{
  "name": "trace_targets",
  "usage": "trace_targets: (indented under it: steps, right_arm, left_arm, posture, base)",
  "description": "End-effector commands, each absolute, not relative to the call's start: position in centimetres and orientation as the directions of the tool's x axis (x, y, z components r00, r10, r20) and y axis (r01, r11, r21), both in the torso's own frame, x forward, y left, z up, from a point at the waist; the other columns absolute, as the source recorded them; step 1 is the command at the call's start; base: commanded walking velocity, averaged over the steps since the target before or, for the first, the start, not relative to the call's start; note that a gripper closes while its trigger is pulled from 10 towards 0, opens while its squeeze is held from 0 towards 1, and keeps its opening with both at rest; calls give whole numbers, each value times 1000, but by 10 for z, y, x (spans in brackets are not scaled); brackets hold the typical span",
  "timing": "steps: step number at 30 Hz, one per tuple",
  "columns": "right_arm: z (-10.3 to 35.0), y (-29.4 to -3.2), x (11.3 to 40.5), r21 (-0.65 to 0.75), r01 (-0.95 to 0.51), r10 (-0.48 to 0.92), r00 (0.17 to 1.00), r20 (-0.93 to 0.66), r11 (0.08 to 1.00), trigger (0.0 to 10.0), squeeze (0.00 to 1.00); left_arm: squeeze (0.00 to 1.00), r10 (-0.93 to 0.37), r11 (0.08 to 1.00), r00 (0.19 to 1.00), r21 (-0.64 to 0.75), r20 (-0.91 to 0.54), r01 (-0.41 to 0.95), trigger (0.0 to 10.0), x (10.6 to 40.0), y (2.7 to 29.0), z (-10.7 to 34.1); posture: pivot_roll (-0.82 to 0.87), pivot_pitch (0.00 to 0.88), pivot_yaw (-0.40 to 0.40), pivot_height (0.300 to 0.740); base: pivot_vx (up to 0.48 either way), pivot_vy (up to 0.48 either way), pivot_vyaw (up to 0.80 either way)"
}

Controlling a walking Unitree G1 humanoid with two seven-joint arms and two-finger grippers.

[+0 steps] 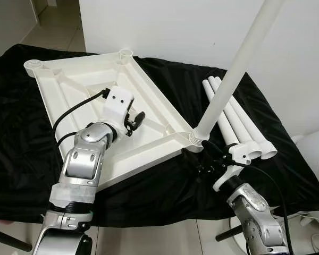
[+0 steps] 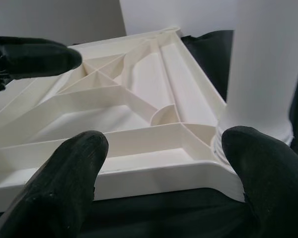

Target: Building children table

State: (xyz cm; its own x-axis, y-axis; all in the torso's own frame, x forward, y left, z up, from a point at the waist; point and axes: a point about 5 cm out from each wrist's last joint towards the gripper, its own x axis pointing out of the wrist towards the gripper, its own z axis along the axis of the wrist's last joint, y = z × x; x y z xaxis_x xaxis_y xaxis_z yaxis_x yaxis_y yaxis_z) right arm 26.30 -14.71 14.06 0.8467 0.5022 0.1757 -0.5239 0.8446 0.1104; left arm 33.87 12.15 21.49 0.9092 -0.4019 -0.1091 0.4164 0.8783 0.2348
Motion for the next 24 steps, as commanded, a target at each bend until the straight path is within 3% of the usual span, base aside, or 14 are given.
trace_targets:
  steps: [1, 2, 3, 5, 9, 11, 24]
  right_arm:
    - [141, -153, 263, 106, -502, 480, 859, 180, 858, 10000, 0]
    - [142, -154, 263, 107, -476, 452, 872, 189, 873, 10000, 0]
    - [142, -154, 263, 107, -476, 452, 872, 189, 873, 10000, 0]
    - [142, -151, 261, 125, -469, 442, 876, 193, 875, 10000, 0]
    - [144, -149, 261, 135, -466, 437, 877, 199, 875, 10000, 0]
    - [147, -148, 261, 138, -464, 432, 877, 212, 875, 10000, 0]
    - [152, -143, 264, 145, -460, 423, 877, 228, 876, 10000, 0]
  left_arm:
    - [0, -367, 887, 922, 252, -122, 386, 10000, 341, 124, 210]
    - [0, -283, 915, 948, 257, -147, 313, 10000, 346, 134, 206]
    - [0, -283, 915, 948, 257, -147, 313, 10000, 346, 134, 206]
    - [0, -81, 949, 974, 282, -213, 141, 10000, 356, 159, 194]
    - [0, -15, 951, 975, 299, -222, 82, 10000, 359, 170, 191]
    - [0, 76, 927, 972, 376, -222, 14, 10000, 362, 185, 187]
    - [0, 219, 886, 963, 445, -154, -130, 10000, 373, 229, 203]
  posture:
    - [53, 46, -115, 740]
    - [56, 46, -119, 740]
    - [56, 46, -119, 740]
    - [56, 46, -119, 740]
    - [55, 46, -118, 740]
    - [53, 47, -115, 740]
    - [61, 42, -113, 740]
  base:
    - [0, 0, 0]
    - [0, 0, 0]
    - [0, 0, 0]
    - [0, 0, 0]
    - [0, 0, 0]
    - [0, 0, 0]
    - [0, 0, 0]
